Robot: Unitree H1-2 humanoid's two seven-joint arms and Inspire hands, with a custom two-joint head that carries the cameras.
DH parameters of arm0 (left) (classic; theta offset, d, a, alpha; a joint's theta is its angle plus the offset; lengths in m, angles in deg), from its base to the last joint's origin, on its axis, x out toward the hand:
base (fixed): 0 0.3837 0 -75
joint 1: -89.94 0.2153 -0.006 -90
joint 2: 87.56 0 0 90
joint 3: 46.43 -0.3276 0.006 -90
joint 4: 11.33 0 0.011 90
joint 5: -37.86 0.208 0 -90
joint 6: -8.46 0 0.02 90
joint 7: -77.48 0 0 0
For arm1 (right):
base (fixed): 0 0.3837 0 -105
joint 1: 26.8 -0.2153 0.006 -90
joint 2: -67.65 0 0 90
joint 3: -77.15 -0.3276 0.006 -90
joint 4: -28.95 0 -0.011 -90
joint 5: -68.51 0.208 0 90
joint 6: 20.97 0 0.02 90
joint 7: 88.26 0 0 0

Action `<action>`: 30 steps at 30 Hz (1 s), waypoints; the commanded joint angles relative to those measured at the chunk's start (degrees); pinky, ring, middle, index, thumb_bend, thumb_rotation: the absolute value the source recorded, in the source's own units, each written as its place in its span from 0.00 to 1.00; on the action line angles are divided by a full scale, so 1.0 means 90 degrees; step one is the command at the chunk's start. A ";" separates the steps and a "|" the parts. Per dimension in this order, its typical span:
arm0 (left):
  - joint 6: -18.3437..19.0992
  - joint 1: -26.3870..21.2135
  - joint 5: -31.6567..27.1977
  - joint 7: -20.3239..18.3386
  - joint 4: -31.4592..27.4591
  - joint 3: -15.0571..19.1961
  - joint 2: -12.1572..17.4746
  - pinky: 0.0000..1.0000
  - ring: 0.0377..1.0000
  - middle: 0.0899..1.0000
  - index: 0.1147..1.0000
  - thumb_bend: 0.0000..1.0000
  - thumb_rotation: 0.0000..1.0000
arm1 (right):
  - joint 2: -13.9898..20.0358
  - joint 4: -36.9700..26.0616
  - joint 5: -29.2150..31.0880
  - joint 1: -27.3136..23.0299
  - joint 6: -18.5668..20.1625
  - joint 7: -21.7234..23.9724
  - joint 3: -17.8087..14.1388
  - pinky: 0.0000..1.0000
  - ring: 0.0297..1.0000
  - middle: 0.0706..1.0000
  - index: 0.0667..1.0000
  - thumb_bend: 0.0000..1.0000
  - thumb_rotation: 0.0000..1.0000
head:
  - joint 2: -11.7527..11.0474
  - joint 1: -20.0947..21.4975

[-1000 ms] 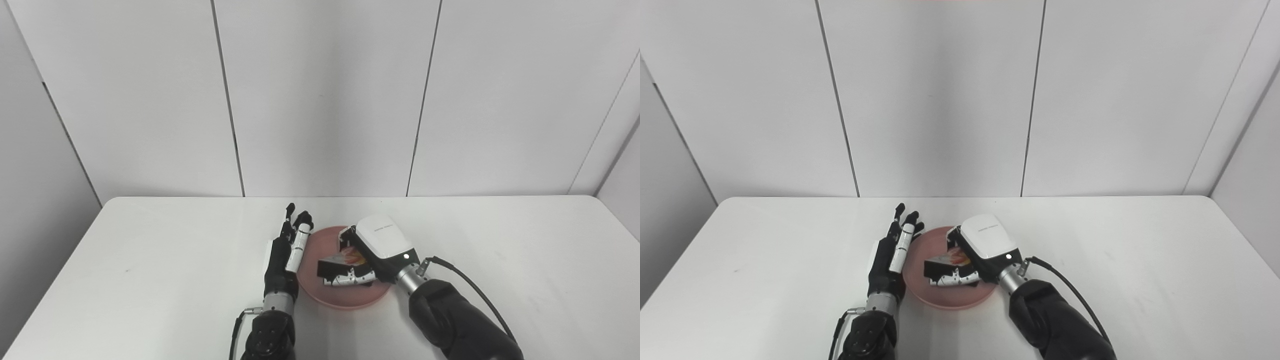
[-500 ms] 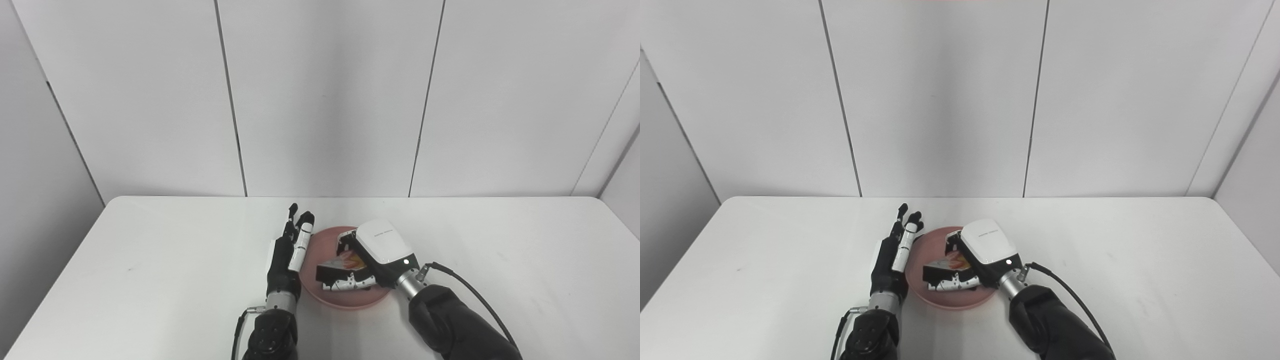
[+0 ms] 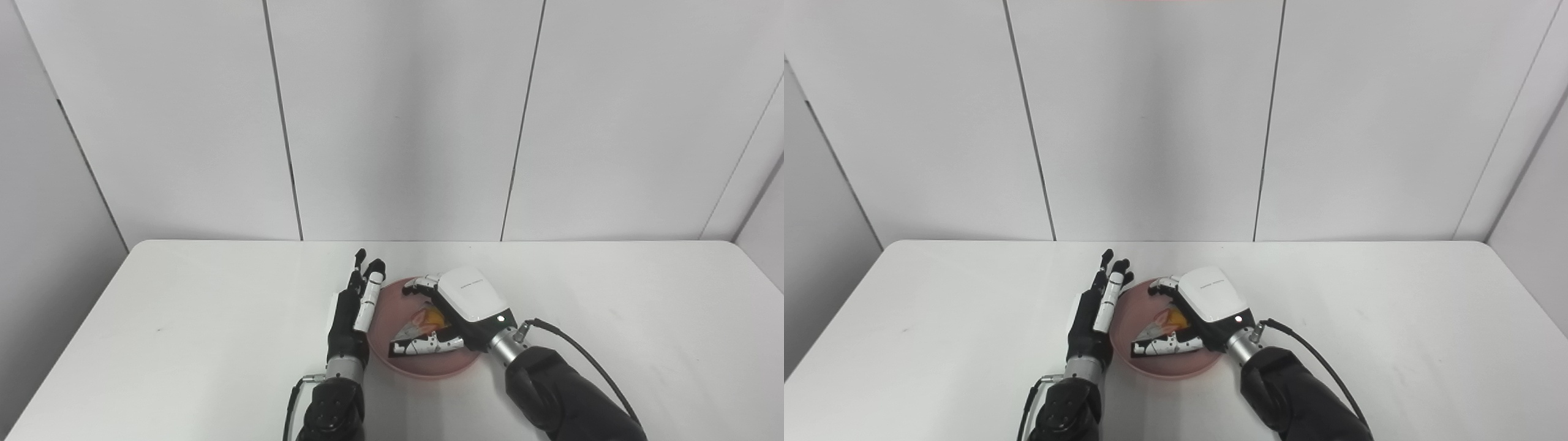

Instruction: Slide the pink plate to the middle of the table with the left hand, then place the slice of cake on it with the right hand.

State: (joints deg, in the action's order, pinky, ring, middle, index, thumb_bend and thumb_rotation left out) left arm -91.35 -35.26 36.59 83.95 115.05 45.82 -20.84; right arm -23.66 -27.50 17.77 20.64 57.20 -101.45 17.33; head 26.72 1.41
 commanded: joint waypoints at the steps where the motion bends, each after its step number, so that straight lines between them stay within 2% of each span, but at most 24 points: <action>1: 0.0127 0.0048 0.0014 0.0002 0.0000 -0.0026 0.0001 0.85 0.91 0.91 1.00 0.65 0.83 | 0.0036 -0.0317 0.0271 -0.0141 -0.0233 -0.0239 -0.0268 0.59 0.65 0.69 0.67 0.83 0.91 | 0.0004 -0.0007; 3: 0.0113 0.0041 0.0003 0.0018 0.0007 -0.0016 -0.0011 0.85 0.91 0.95 1.00 0.64 0.81 | -0.0008 -0.0504 0.0611 -0.0034 -0.0237 -0.0249 -0.0576 0.58 0.69 0.73 0.67 0.79 0.89 | 0.0004 -0.0007; 4: 0.0082 0.0033 -0.0003 0.0026 0.0030 -0.0006 -0.0011 0.85 0.91 0.95 1.00 0.64 0.81 | -0.0077 -0.0607 0.0940 0.0057 -0.0264 -0.0331 -0.0860 0.58 0.69 0.73 0.67 0.79 0.89 | 0.0011 -0.0015; 6: 0.0042 0.0024 -0.0014 0.0031 0.0059 0.0007 -0.0010 0.85 0.88 0.93 1.00 0.65 0.81 | -0.0190 -0.0653 0.1377 0.0161 -0.0393 -0.0502 -0.1254 0.61 0.70 0.73 0.67 0.76 0.89 | 0.0011 -0.0005; 8: 0.0015 0.0018 -0.0027 0.0032 0.0076 0.0022 -0.0009 0.86 0.86 0.91 1.00 0.65 0.80 | -0.0346 -0.0593 0.1851 0.0230 -0.0522 -0.0583 -0.1641 0.58 0.67 0.70 0.67 0.74 0.89 | 0.0000 0.0005; 10: -0.0012 0.0009 -0.0019 0.0039 0.0093 0.0030 -0.0003 0.87 0.86 0.91 1.00 0.66 0.79 | -0.0539 -0.0580 0.2479 0.0323 -0.0525 -0.0486 -0.2043 0.53 0.63 0.67 0.66 0.71 0.90 | -0.0006 0.0002; 13: -0.0033 0.0001 -0.0009 0.0046 0.0102 0.0042 0.0009 0.87 0.86 0.91 1.00 0.67 0.79 | -0.0756 -0.0539 0.3161 0.0430 -0.0477 -0.0310 -0.2456 0.59 0.67 0.69 0.67 0.72 0.94 | -0.0011 -0.0006; 17: -0.0138 0.0030 0.0092 0.0133 0.0045 0.0033 0.0028 0.91 0.89 0.93 0.95 0.65 0.78 | -0.1114 -0.0153 0.4541 0.0531 -0.0902 0.0078 -0.3066 0.62 0.69 0.73 0.72 0.68 0.96 | 0.0018 -0.0005; 19: -0.0207 0.0046 0.0271 0.0240 0.0026 -0.0029 0.0060 0.91 0.89 0.94 0.94 0.65 0.81 | -0.1257 -0.0064 0.5000 0.0544 -0.0778 0.0245 -0.3298 0.64 0.70 0.73 0.74 0.69 0.99 | 0.0028 -0.0004; 22: -0.0238 0.0055 0.0493 0.0365 0.0030 -0.0099 0.0109 0.89 0.91 0.95 0.94 0.66 0.85 | -0.1485 -0.0107 0.5688 0.0575 -0.0279 0.0441 -0.3658 0.67 0.72 0.75 0.76 0.71 1.00 | 0.0038 -0.0001; 23: -0.0234 0.0058 0.0528 0.0380 0.0030 -0.0112 0.0123 0.94 0.94 0.97 0.96 0.66 0.87 | -0.1547 -0.0127 0.5861 0.0584 -0.0130 0.0473 -0.3751 0.69 0.74 0.78 0.78 0.71 1.00 | 0.0038 -0.0001; 25: -0.0230 0.0072 0.0566 0.0414 0.0012 -0.0119 0.0138 0.99 0.98 0.99 0.97 0.67 0.89 | -0.1635 -0.0152 0.6055 0.0618 0.0133 0.0498 -0.3868 0.72 0.77 0.81 0.81 0.69 1.00 | 0.0047 0.0006; 30: -0.0493 0.0088 0.0616 0.0510 0.0112 -0.0108 0.0151 1.00 1.00 1.00 0.98 0.63 0.89 | -0.1679 0.0053 0.6142 0.0701 0.0277 0.0562 -0.3912 0.75 0.78 0.82 0.81 0.68 1.00 | 0.0064 -0.0016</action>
State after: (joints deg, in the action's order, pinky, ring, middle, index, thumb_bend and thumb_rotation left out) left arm -94.49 -34.66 41.40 87.05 115.68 44.67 -19.85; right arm -38.71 -26.84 72.64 28.30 59.58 -97.25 -17.69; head 27.25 1.32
